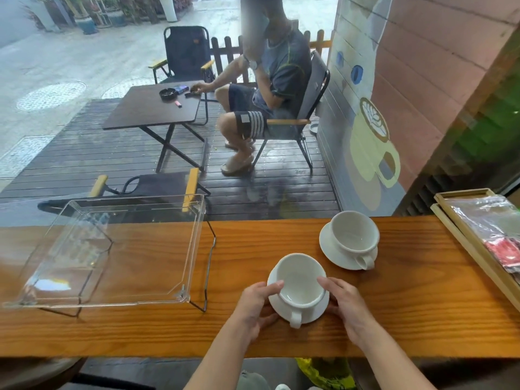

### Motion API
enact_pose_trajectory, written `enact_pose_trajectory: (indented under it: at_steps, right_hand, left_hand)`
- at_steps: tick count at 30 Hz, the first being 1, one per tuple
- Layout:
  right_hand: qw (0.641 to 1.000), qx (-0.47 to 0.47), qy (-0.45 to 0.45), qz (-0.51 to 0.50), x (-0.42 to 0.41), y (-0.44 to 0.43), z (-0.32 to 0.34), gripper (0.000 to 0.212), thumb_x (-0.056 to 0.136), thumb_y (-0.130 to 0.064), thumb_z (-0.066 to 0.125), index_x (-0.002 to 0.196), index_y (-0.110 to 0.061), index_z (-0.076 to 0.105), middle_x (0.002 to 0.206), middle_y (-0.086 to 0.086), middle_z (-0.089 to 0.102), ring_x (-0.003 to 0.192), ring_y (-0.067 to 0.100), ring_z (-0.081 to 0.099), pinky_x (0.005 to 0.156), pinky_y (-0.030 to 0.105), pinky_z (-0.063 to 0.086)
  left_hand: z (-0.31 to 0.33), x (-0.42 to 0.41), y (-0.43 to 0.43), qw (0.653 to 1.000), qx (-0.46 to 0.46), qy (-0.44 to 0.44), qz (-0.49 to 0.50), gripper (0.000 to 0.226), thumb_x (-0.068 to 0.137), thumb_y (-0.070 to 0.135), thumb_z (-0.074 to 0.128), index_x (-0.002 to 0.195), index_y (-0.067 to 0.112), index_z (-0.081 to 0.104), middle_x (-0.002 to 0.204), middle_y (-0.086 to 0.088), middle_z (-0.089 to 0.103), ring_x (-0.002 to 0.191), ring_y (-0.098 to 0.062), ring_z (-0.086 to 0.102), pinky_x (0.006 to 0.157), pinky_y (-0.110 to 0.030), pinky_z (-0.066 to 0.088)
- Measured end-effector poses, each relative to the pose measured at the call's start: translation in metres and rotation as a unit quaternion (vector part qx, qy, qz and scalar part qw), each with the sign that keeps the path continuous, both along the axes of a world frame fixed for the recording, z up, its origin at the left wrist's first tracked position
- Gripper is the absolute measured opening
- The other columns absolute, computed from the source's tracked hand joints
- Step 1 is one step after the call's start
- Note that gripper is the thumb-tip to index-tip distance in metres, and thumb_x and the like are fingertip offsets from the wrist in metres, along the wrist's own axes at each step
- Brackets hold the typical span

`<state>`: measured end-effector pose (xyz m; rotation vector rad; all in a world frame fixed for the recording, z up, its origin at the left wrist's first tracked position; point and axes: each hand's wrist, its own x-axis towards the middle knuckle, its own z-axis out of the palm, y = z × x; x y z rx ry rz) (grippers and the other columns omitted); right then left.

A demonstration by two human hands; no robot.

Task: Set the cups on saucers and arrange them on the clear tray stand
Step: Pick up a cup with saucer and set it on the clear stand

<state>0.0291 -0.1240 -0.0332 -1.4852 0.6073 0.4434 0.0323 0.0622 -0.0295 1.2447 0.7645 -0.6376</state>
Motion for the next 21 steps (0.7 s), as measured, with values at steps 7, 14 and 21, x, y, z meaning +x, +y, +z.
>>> enact_pose_trajectory:
  at_steps: [7, 14, 21]
  right_hand:
    - [0.997, 0.037, 0.061, -0.022, -0.018, 0.016, 0.006, 0.037, 0.079, -0.031, 0.067, 0.108, -0.009, 0.065, 0.11, 0.014, 0.066, 0.104, 0.03, 0.057, 0.079, 0.04, 0.046]
    - [0.997, 0.047, 0.035, -0.049, -0.014, 0.037, 0.029, 0.051, 0.076, -0.034, 0.071, 0.117, -0.005, 0.062, 0.119, 0.016, 0.062, 0.115, 0.036, 0.053, 0.097, 0.049, 0.041]
    - [0.993, 0.041, -0.107, -0.03, -0.005, 0.072, 0.099, 0.047, 0.066, -0.044, 0.068, 0.101, -0.012, 0.07, 0.096, 0.011, 0.07, 0.094, 0.029, 0.062, 0.07, 0.037, 0.045]
  left_hand:
    - [0.015, -0.02, 0.016, 0.996, -0.025, 0.08, -0.002, 0.044, 0.064, 0.018, 0.079, 0.103, 0.006, 0.062, 0.109, -0.017, 0.065, 0.099, -0.029, 0.059, 0.068, -0.04, 0.053]
    - [0.047, -0.022, 0.032, 0.998, -0.042, 0.05, 0.002, 0.041, 0.067, 0.022, 0.078, 0.102, 0.009, 0.062, 0.1, -0.015, 0.065, 0.092, -0.027, 0.06, 0.057, -0.035, 0.054]
    - [0.103, -0.013, 0.073, 0.993, -0.052, -0.1, -0.024, 0.036, 0.069, 0.031, 0.077, 0.096, 0.008, 0.07, 0.086, -0.006, 0.073, 0.088, -0.021, 0.065, 0.064, -0.034, 0.054]
